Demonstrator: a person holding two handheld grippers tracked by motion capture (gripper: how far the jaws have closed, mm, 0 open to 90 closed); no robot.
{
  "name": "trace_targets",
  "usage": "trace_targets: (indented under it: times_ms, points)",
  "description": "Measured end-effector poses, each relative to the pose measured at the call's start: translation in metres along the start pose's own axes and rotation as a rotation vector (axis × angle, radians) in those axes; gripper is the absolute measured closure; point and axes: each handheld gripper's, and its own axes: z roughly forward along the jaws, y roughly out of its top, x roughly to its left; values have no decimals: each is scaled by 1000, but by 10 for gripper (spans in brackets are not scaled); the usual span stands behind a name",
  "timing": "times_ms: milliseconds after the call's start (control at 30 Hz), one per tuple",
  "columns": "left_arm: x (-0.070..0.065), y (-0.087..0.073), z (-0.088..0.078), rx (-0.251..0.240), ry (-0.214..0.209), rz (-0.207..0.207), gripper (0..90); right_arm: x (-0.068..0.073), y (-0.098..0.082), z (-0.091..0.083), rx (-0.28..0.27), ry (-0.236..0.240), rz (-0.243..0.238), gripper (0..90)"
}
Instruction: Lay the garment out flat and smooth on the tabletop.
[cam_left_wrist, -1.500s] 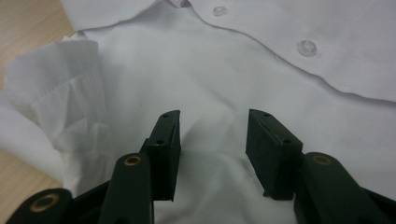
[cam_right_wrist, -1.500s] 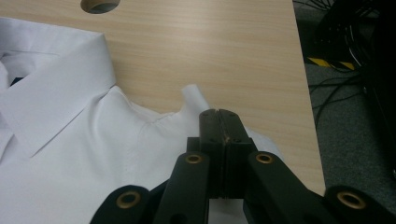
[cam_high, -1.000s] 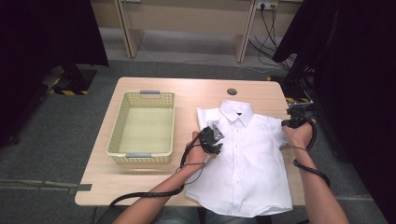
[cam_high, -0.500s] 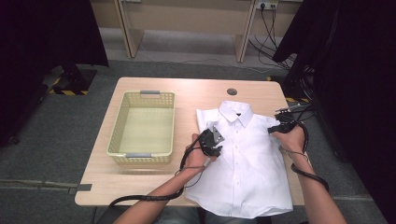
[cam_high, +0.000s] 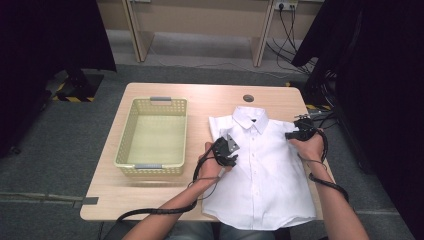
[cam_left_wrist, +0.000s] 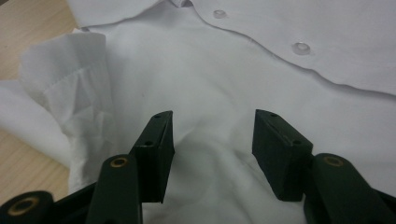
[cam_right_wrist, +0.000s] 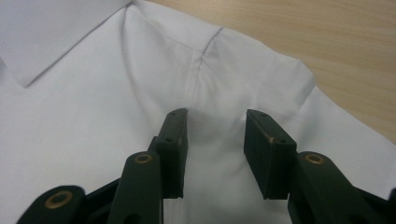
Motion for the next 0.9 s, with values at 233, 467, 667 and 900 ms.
trace_targets:
  times_ms: [233, 467, 667, 900]
  points:
    - [6, 2, 4, 1, 15, 5, 477, -2, 1, 3, -15, 0, 13, 585]
    - [10, 4, 7, 4, 23, 14, 483, -4, 2, 4, -20, -7, 30, 548]
    - [13, 6, 6, -9, 35, 32, 434, -4, 1, 3, -32, -13, 36, 477]
    - [8, 11, -14, -81, 68, 28, 210, 1, 3, -15, -94, -9, 33, 394]
